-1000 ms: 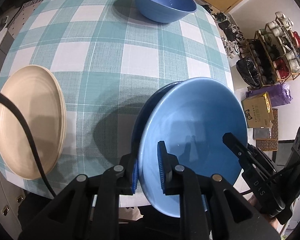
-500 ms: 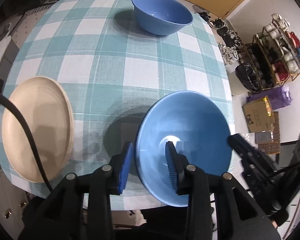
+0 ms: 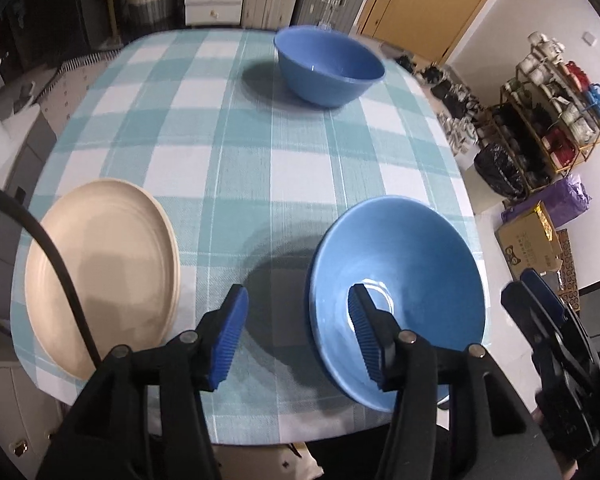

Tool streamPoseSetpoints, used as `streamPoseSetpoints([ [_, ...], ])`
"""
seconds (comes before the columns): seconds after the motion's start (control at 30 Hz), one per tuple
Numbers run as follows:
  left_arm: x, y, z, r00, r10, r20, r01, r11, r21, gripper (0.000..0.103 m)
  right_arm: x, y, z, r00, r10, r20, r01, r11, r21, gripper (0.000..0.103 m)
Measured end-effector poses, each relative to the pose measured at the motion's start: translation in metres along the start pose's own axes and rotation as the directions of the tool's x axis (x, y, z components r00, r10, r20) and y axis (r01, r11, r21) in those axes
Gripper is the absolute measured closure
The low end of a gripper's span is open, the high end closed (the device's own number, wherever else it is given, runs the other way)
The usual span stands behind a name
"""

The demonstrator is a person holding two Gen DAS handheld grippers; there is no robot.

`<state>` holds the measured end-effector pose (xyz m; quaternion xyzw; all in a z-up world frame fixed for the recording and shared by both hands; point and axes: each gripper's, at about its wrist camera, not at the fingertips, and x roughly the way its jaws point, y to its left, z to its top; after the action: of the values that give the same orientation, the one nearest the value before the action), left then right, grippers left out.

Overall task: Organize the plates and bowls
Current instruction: 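Open both grippers and withdraw them up from the nested bowls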

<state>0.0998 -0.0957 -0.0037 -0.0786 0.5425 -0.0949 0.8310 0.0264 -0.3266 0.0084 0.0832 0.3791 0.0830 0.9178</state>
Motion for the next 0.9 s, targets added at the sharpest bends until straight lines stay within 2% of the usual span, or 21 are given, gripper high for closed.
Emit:
streamPoseSetpoints([
  [0.03,-0.002,0.0,-0.002,1.0,0.008,0.02,-0.009,1.0,0.011,0.047,-0.004,0.002,-0.003,1.0,0.007,0.019,-0.007,1.0,0.008,0.031],
  [0.1,-0.008,-0.003,-0.009,0.997,0.015,0.078,-0.019,0.999,0.047,0.034,-0.011,0.007,-0.01,0.998,0.009,0.065,-0.01,1.0,0.017,0.023],
  [0.13,-0.011,-0.004,-0.012,0.995,0.011,0.103,-0.017,0.998,0.063,0.022,-0.015,0.009,-0.014,0.996,0.009,0.086,-0.01,1.0,0.017,0.018],
  [0.2,-0.021,-0.006,-0.021,0.981,0.007,0.195,-0.026,0.995,0.096,0.02,-0.02,0.013,-0.02,0.992,0.021,0.123,-0.024,0.999,0.022,0.018],
  [0.37,-0.043,-0.003,-0.036,0.937,0.002,0.349,-0.043,0.993,0.11,0.018,-0.031,0.015,-0.039,0.977,0.028,0.211,-0.042,0.997,0.062,0.017],
  [0.47,-0.058,0.002,-0.045,0.885,0.008,0.465,-0.058,0.994,0.093,0.012,-0.033,0.015,-0.046,0.967,0.033,0.253,-0.052,0.996,0.071,0.012],
  [0.5,-0.065,0.005,-0.05,0.853,0.01,0.521,-0.065,0.994,0.087,0.01,-0.032,0.016,-0.048,0.965,0.037,0.259,-0.055,0.996,0.064,0.012],
  [0.6,-0.076,0.008,-0.056,0.782,0.028,0.622,-0.099,0.992,0.08,0.004,-0.03,0.024,-0.054,0.954,0.04,0.296,-0.048,0.999,0.02,0.012],
  [0.7,-0.081,0.01,-0.059,0.737,0.04,0.675,-0.129,0.988,0.083,0.0,-0.028,0.03,-0.061,0.939,0.041,0.342,-0.041,0.999,-0.007,0.011],
  [0.8,-0.08,0.014,-0.063,0.689,0.074,0.721,-0.157,0.986,0.049,0.0,-0.027,0.031,-0.062,0.935,0.065,0.348,-0.066,0.998,-0.01,0.008],
  [0.87,-0.077,0.019,-0.067,0.67,0.066,0.74,-0.136,0.99,0.034,0.0,-0.028,0.031,-0.063,0.932,0.059,0.357,-0.062,0.998,-0.004,0.006],
  [0.9,-0.074,0.022,-0.068,0.671,0.054,0.74,-0.12,0.992,0.037,0.0,-0.029,0.032,-0.063,0.931,0.054,0.362,-0.057,0.998,-0.003,0.006],
])
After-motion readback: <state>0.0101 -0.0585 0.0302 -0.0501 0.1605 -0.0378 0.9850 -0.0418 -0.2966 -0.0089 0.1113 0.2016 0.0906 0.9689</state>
